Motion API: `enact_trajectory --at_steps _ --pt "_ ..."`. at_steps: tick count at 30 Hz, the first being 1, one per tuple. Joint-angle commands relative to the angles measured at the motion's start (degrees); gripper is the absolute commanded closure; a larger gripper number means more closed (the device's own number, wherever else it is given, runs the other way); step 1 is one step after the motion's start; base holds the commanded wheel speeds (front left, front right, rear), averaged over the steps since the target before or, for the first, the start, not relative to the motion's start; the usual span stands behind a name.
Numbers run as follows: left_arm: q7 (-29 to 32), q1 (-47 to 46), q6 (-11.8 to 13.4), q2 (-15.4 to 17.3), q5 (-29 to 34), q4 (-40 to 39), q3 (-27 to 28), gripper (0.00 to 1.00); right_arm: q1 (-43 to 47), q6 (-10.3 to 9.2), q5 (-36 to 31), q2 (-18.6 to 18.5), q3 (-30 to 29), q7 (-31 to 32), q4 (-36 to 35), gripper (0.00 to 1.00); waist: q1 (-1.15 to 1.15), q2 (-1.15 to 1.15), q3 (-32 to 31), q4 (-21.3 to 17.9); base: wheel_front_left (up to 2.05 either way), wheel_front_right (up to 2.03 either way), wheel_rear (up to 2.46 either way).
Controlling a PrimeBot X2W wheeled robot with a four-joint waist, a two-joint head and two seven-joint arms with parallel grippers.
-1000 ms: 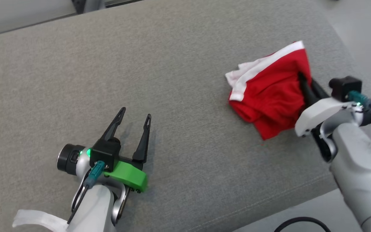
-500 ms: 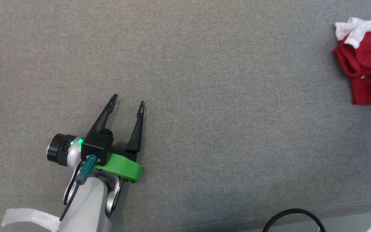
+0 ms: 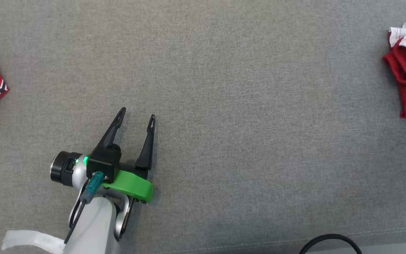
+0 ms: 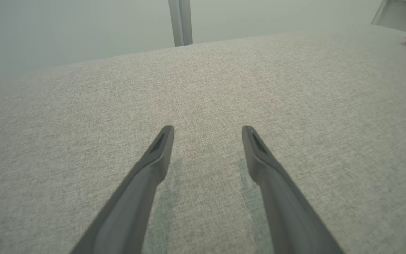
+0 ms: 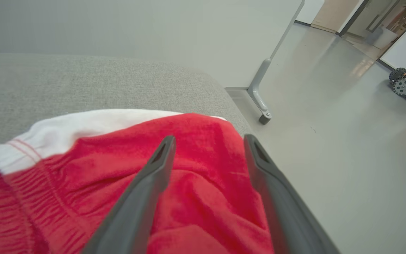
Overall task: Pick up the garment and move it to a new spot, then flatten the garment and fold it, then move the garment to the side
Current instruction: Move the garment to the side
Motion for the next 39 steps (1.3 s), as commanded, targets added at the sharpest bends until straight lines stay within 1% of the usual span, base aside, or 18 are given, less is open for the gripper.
enact_trajectory --at_steps 1,5,9,10,13,17,23,25,30,39 --pt "0.0 0.7 0.2 0.0 -0.5 0.5 0.3 0.00 1.5 -0.10 -0.4 1.5 -0.1 -0.2 -3.1 0.00 0.00 0.00 -1.9 -0.2 0.00 0.00 0.00" --pt "0.0 2.2 0.5 -0.2 -1.3 1.4 0.8 0.00 5.0 -0.10 2.1 5.9 2.6 -0.2 -9.1 0.00 0.00 0.00 -5.1 -0.4 0.00 0.00 0.00" --pt "0.0 3.9 1.0 -0.4 -2.4 2.2 2.3 0.00 9.5 -0.10 6.0 9.8 8.4 -0.2 -14.7 0.00 0.00 0.00 -8.5 -0.7 0.00 0.00 0.00" --pt "0.0 3.9 1.0 -0.4 -2.4 2.2 2.3 0.00 9.5 -0.10 6.0 9.8 8.4 -0.2 -14.7 0.00 0.00 0.00 -8.5 -0.7 0.00 0.00 0.00" --pt "0.0 5.4 1.1 -0.4 -2.7 2.7 3.4 0.00 13.0 -0.11 9.4 12.0 13.3 -0.2 -18.7 0.00 0.00 0.00 -10.8 -0.6 0.00 0.00 0.00" --pt "0.0 7.0 1.6 -0.5 -3.1 3.2 5.1 0.00 16.9 -0.11 13.6 13.7 19.4 -0.2 -23.0 0.00 0.00 0.00 -13.6 -0.3 0.00 0.00 0.00" --pt "0.0 10.4 2.1 -0.5 -3.5 4.7 7.7 0.00 23.4 -0.11 18.7 14.9 26.8 -0.2 -28.1 0.00 0.00 0.00 -18.1 0.5 0.00 0.00 0.00" --pt "0.0 12.5 2.0 -0.5 -2.7 5.8 8.4 0.00 27.4 -0.10 19.8 15.0 30.0 -0.2 -29.5 0.00 0.00 0.00 -20.6 0.8 0.00 0.00 0.00" --pt "0.0 15.6 2.2 -0.5 -2.5 6.7 10.3 0.00 33.1 -0.11 21.5 15.7 31.5 -0.2 -31.4 0.00 0.00 0.00 -23.9 0.9 0.00 0.00 0.00" --pt "0.0 18.5 3.0 -0.5 -3.9 6.7 12.9 0.00 39.8 -0.11 22.2 17.4 30.9 -0.2 -33.8 0.00 0.00 0.00 -26.7 0.7 0.00 0.00 0.00"
